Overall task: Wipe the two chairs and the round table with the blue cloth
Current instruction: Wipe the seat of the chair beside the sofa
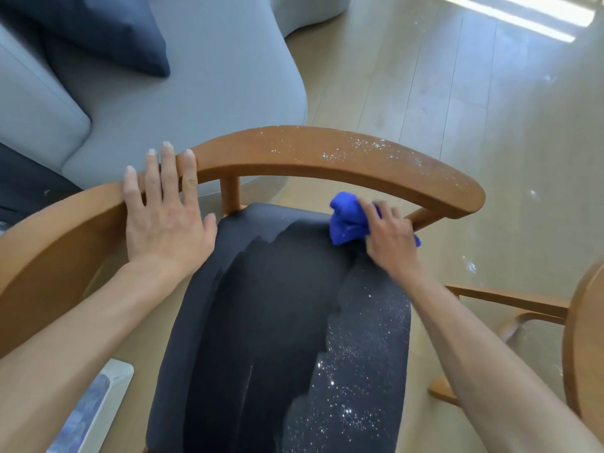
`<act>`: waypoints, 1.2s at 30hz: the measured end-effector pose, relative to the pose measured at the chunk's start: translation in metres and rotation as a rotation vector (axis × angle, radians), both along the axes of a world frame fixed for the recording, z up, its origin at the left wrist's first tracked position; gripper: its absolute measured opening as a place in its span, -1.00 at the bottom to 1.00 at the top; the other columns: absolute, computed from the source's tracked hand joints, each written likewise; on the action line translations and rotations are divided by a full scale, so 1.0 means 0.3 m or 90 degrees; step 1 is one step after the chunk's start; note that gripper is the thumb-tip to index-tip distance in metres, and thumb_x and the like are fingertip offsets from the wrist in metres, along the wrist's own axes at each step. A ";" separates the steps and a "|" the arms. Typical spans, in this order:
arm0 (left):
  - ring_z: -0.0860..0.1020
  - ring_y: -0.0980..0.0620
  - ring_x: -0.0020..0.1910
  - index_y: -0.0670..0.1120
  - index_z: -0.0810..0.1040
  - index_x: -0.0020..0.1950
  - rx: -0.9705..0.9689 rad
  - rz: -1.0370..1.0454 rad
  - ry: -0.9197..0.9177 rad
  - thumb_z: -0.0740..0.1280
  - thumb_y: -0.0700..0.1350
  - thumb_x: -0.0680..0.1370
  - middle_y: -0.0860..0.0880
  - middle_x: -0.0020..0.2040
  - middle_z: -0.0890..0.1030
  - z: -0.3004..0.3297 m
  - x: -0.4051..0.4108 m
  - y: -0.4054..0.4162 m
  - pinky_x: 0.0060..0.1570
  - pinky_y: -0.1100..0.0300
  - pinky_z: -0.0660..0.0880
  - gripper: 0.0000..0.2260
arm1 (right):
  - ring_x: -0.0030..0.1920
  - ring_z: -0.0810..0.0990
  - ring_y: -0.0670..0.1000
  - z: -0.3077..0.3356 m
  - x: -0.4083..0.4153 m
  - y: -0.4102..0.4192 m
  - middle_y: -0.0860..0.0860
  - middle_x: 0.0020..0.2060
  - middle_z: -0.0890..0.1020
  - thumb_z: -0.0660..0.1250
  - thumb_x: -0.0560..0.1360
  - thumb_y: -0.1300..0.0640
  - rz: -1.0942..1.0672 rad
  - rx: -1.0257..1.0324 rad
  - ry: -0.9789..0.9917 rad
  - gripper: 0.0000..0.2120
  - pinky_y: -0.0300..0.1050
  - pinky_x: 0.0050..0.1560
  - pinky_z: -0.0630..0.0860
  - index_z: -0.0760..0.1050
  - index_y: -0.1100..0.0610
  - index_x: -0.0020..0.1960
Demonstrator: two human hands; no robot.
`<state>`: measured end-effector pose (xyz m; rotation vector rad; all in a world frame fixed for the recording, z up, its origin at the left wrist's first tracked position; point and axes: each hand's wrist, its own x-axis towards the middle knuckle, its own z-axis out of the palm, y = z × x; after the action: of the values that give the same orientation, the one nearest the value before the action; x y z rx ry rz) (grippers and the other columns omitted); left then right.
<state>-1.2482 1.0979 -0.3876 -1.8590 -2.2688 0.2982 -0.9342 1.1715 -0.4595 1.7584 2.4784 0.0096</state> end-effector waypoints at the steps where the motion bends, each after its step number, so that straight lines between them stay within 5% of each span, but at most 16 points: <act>1: -0.02 -0.26 0.52 -0.21 -0.15 0.56 0.007 -0.003 0.004 0.21 0.13 0.53 -0.28 0.56 -0.04 -0.007 -0.001 0.000 0.45 -0.21 -0.09 -0.19 | -0.02 0.47 0.21 -0.011 0.020 0.009 0.13 0.18 0.47 0.21 0.38 0.32 -0.003 -0.035 -0.030 -0.39 0.03 -0.21 0.48 0.31 0.07 0.42; 8: 0.02 -0.30 0.50 -0.25 -0.07 0.55 0.020 -0.011 0.009 0.29 0.13 0.48 -0.32 0.54 0.00 -0.016 -0.004 0.011 0.42 -0.24 -0.08 -0.15 | -0.07 0.44 0.20 -0.028 0.011 -0.196 0.13 0.17 0.43 0.26 0.37 0.27 -0.037 -0.110 -0.002 -0.48 0.02 -0.21 0.50 0.37 0.05 0.32; 12: -0.01 -0.30 0.51 -0.24 -0.10 0.54 0.024 0.017 0.015 0.27 0.14 0.49 -0.31 0.54 -0.02 -0.016 0.016 0.014 0.43 -0.21 -0.14 -0.15 | -0.26 0.50 0.18 -0.035 -0.016 -0.586 0.10 -0.08 0.57 0.41 0.17 0.26 0.089 -0.095 0.113 -0.57 -0.01 -0.37 0.48 0.54 0.04 0.02; 17: -0.06 -0.29 0.52 -0.25 -0.12 0.55 0.015 0.034 -0.001 0.26 0.13 0.51 -0.32 0.55 -0.05 -0.011 0.030 0.013 0.44 -0.17 -0.20 -0.16 | -0.34 0.53 0.08 -0.039 -0.003 -0.987 -0.01 -0.26 0.53 0.22 0.42 0.18 0.306 -0.158 0.160 -0.86 -0.15 -0.34 0.48 0.42 -0.07 -0.18; 23: -0.07 -0.27 0.53 -0.23 -0.13 0.55 0.020 0.030 -0.012 0.25 0.13 0.52 -0.30 0.55 -0.06 -0.005 0.026 0.015 0.46 -0.19 -0.15 -0.18 | -0.30 0.46 0.06 -0.022 0.074 -0.850 -0.03 -0.16 0.55 0.13 0.43 0.29 0.409 -0.132 0.151 -0.73 -0.13 -0.35 0.41 0.42 -0.08 -0.09; 28: -0.05 -0.28 0.52 -0.22 -0.11 0.55 0.048 0.015 -0.027 0.30 0.11 0.51 -0.30 0.55 -0.03 -0.021 0.023 0.014 0.46 -0.20 -0.12 -0.17 | -0.19 0.53 0.21 -0.019 0.215 -0.412 0.15 -0.05 0.59 0.36 0.26 0.36 0.151 -0.046 0.153 -0.64 0.03 -0.32 0.51 0.58 0.08 0.01; 33: 0.01 -0.35 0.49 -0.08 -0.08 0.52 0.115 -0.020 -0.093 0.43 -0.03 0.44 -0.33 0.53 0.02 -0.043 0.014 0.016 0.44 -0.32 0.01 -0.16 | 0.08 0.45 0.25 -0.096 0.355 -0.111 0.12 0.17 0.47 0.21 0.34 0.43 -0.131 -0.071 0.218 -0.45 0.07 0.04 0.46 0.44 0.11 0.28; 36: 0.01 -0.38 0.48 -0.02 -0.11 0.52 0.119 -0.022 -0.110 0.43 -0.04 0.44 -0.34 0.53 0.01 -0.049 0.011 0.019 0.43 -0.33 0.04 -0.14 | 0.06 0.48 0.22 -0.139 0.339 -0.176 0.10 0.14 0.46 0.23 0.36 0.39 -0.254 -0.119 0.331 -0.52 -0.05 -0.03 0.41 0.43 0.12 0.25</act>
<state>-1.2448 1.1036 -0.4023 -1.8886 -2.2791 -0.0804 -0.8326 1.1186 -0.5012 2.3603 2.2532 -0.7735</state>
